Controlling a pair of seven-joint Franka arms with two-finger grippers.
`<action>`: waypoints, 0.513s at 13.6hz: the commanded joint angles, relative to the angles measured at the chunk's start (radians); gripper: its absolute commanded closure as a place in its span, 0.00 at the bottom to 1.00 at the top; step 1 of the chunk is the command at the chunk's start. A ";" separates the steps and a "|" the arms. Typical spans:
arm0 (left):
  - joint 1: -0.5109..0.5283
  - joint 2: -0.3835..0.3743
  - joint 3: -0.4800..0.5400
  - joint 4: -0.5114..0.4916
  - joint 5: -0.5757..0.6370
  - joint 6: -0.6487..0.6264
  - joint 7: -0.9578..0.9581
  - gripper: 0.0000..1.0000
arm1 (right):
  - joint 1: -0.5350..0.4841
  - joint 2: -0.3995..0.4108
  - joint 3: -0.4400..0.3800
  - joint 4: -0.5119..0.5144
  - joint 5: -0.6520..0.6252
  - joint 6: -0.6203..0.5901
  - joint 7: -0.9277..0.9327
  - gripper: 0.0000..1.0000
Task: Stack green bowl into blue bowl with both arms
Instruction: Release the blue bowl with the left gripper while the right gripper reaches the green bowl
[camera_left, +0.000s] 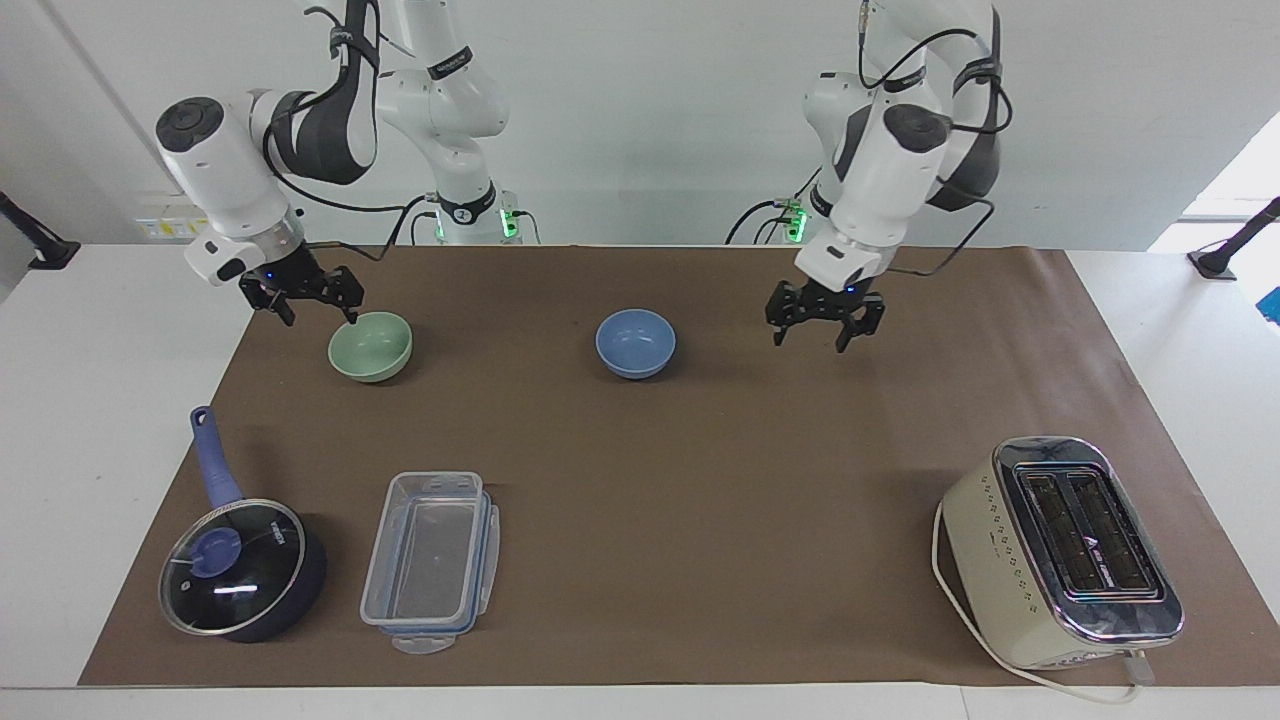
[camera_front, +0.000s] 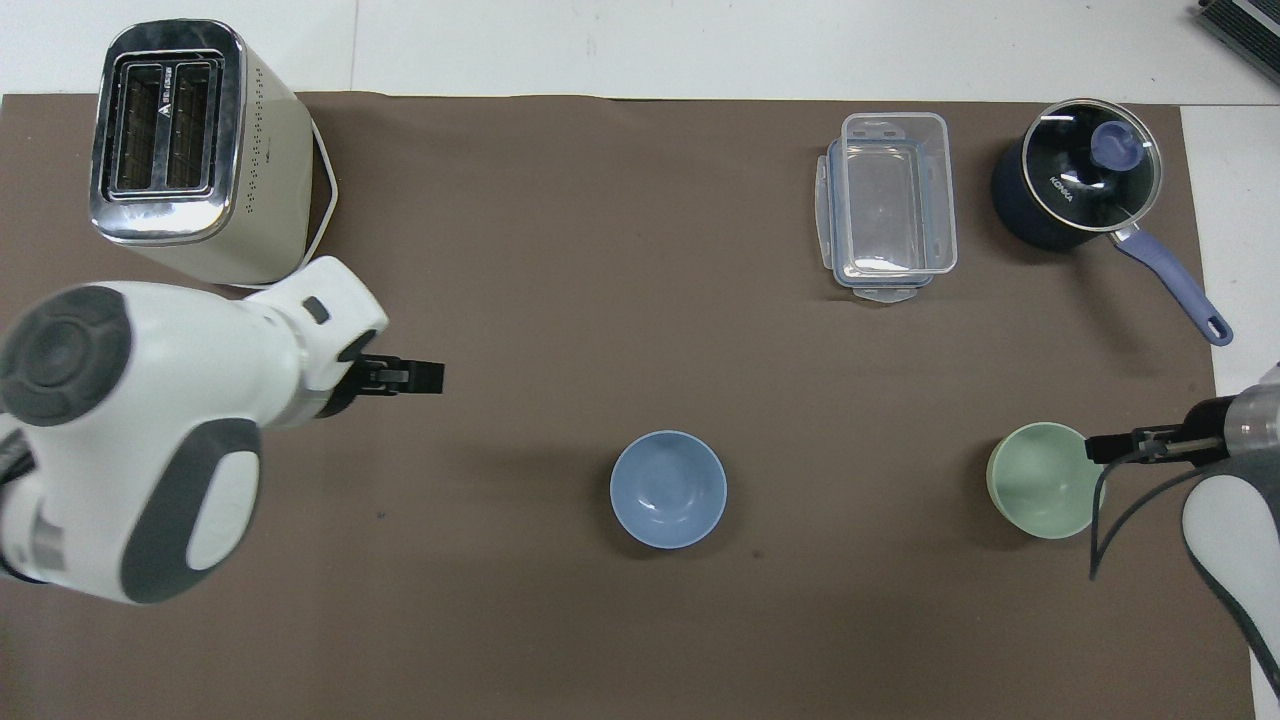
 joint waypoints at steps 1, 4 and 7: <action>0.156 0.033 -0.013 0.168 0.021 -0.156 0.154 0.00 | -0.072 0.004 0.007 -0.108 0.011 0.121 -0.120 0.00; 0.263 0.042 -0.013 0.306 0.024 -0.267 0.256 0.00 | -0.085 0.058 0.007 -0.126 0.026 0.166 -0.131 0.00; 0.299 0.074 -0.013 0.449 0.092 -0.417 0.331 0.00 | -0.085 0.076 0.007 -0.136 0.088 0.167 -0.127 0.04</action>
